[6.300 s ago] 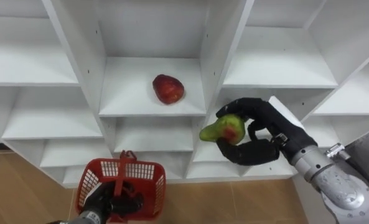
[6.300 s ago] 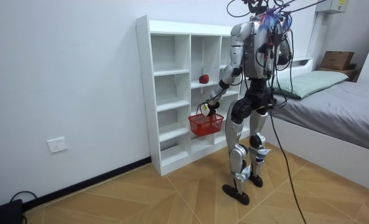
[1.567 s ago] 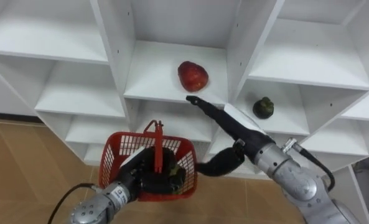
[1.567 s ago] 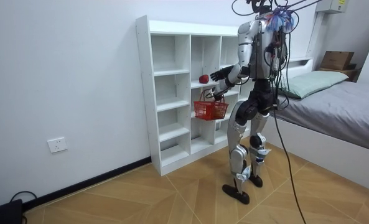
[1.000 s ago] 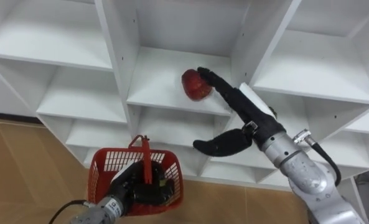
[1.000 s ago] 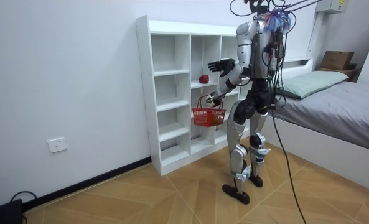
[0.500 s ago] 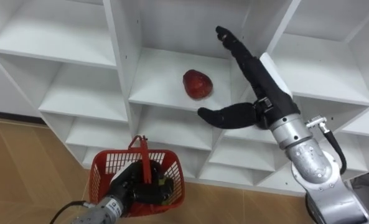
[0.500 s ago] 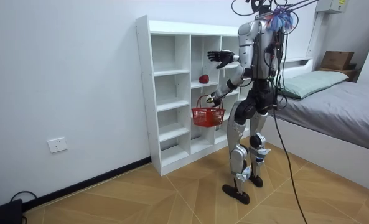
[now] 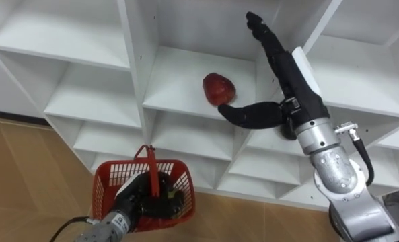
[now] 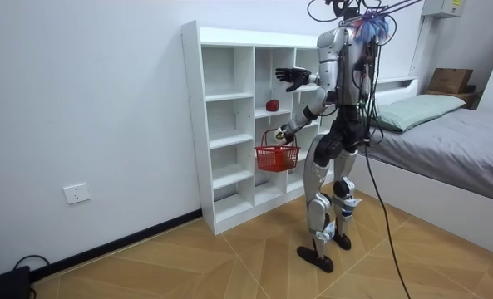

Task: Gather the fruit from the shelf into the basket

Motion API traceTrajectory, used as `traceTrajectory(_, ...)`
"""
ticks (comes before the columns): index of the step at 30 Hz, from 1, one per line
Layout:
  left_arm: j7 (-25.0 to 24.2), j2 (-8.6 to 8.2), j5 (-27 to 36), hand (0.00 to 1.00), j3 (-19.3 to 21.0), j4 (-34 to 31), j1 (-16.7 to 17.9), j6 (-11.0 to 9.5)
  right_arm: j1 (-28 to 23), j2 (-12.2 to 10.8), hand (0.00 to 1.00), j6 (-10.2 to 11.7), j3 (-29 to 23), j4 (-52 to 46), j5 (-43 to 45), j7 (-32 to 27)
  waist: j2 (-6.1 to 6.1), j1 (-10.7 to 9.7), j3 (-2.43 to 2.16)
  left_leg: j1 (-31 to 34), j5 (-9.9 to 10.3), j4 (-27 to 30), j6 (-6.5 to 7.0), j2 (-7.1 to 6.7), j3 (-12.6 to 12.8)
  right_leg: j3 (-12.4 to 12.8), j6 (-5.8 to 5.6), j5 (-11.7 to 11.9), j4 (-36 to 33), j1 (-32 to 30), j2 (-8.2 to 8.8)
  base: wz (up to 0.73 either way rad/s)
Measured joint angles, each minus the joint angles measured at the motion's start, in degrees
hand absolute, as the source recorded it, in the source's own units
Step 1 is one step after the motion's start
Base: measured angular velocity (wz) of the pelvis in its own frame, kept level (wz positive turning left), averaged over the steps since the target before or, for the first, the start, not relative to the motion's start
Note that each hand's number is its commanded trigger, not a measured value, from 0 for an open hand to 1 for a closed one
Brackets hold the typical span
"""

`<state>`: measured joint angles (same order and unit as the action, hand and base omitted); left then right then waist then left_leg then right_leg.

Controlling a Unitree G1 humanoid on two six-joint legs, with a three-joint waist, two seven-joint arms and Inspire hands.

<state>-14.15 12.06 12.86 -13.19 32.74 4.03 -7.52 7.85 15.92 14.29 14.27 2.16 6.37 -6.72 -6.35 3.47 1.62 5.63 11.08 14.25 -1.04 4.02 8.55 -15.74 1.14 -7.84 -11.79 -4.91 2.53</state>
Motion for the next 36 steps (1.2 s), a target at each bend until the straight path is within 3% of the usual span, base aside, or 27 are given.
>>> traceTrajectory(6, 0.23, -0.78, 0.03, 1.0, -0.63, 0.0, -0.05, 0.03, 2.0, -1.5, 0.0, 0.39, 0.32, 2.64, 0.05, -2.44, 0.05, 0.29, 0.02, 1.24, -0.07, 0.68, 0.05, 0.07, 0.03, 0.09, 0.15, 0.09, -0.87, -1.25, -0.02, 0.0)
traceTrajectory(17, -0.53, -1.09, -0.03, 1.0, -1.19, -0.15, -0.19, 1.29, 3.54, -1.49, 0.0, 3.35, 0.39, 8.33, 0.1, -5.87, 0.23, 1.55, -0.05, 2.37, -0.43, 1.38, 0.18, 0.01, -0.38, -0.19, 0.38, 0.31, -1.5, -1.88, 0.33, 0.02)
traceTrajectory(25, -0.54, -1.03, -0.09, 1.0, -1.6, -0.2, -0.22, 2.54, 5.05, -1.51, 0.0, 3.57, 0.65, 13.37, 0.19, -6.44, 0.86, 1.55, -0.19, 2.81, -1.31, 1.02, 0.58, -0.62, -0.93, -1.4, 0.29, 0.3, -1.89, -2.17, 0.95, 0.07)
traceTrajectory(32, -0.54, -1.97, -1.34, 1.0, -1.64, -0.16, -0.28, 2.63, 9.0, -2.27, 0.0, 3.99, 0.68, 21.25, 0.2, -6.35, 1.0, 1.57, -0.35, 3.84, -2.42, 1.02, 1.04, -1.02, -1.09, -0.66, -0.19, 1.08, -1.93, -3.14, 1.25, 0.02)
traceTrajectory(36, -1.16, -2.08, -1.33, 1.0, -2.78, -0.14, -0.35, 2.81, 10.2, -2.29, 0.0, 2.6, 0.68, 24.98, 0.18, -5.66, 1.31, 1.77, -0.47, 4.44, -3.06, 1.0, 1.29, -1.68, -2.24, -1.11, -0.34, 1.17, -2.18, -3.71, 1.56, 0.1)
